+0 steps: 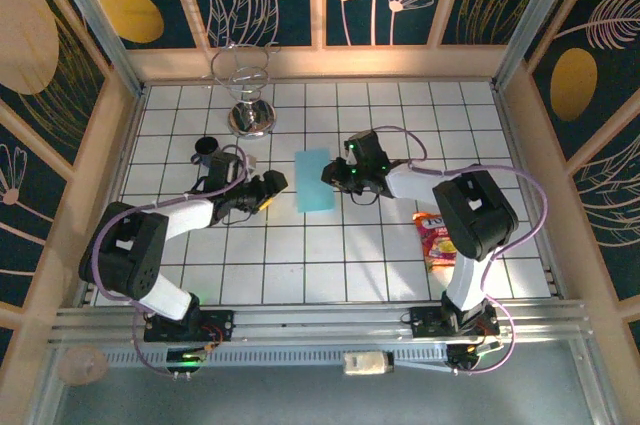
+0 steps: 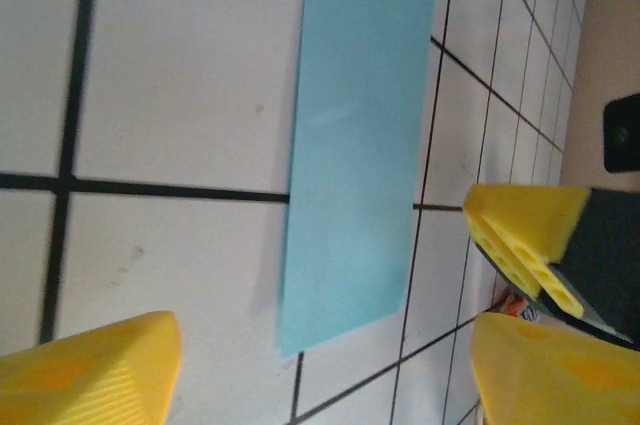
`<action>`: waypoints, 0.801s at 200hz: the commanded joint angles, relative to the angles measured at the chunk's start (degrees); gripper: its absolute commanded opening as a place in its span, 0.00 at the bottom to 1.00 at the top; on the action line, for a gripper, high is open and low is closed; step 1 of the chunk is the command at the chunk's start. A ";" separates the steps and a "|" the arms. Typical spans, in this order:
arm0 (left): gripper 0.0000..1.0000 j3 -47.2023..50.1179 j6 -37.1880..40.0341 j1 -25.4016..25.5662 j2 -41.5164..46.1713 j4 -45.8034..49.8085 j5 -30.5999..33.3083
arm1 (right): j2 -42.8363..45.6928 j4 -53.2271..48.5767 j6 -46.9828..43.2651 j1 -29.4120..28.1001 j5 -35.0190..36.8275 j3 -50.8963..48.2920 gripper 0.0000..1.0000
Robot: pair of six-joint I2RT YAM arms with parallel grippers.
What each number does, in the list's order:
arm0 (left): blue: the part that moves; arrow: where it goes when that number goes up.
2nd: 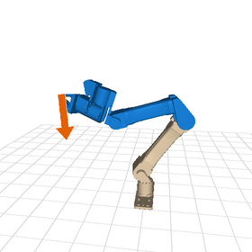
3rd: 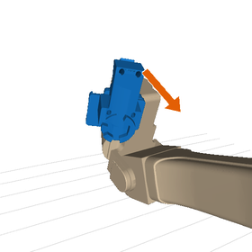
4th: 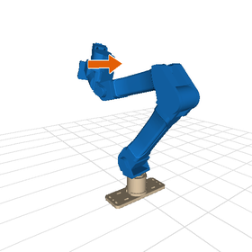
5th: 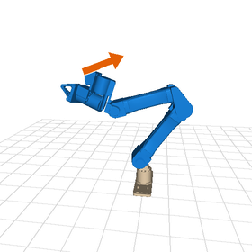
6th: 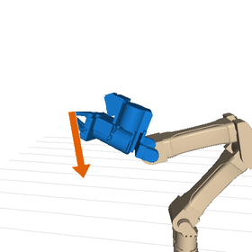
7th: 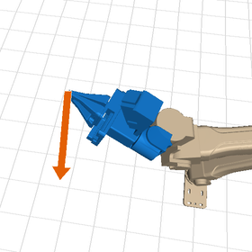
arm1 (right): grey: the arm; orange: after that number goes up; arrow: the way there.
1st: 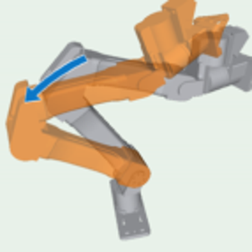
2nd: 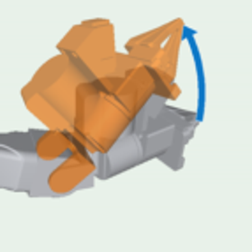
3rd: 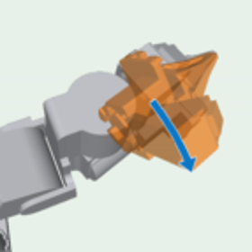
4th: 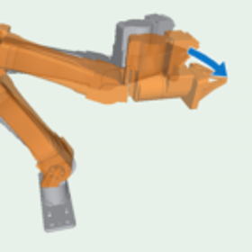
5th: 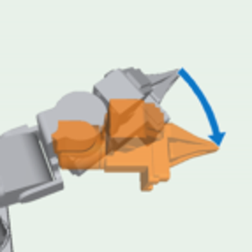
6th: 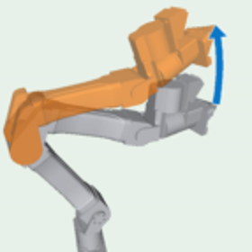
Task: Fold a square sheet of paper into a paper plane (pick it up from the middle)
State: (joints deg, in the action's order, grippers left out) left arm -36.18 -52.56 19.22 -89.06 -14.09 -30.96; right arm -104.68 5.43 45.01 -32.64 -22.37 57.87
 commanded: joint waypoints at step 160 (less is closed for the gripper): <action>0.34 -6.93 -3.11 7.75 -10.83 3.94 0.78 | -7.45 -2.15 3.18 0.56 0.61 -0.03 0.22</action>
State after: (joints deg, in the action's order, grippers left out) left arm -41.06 -56.45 26.70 -97.86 -12.14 -29.74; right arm -110.21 5.67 48.18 -32.29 -22.59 58.00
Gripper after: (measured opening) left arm 0.342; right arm 0.220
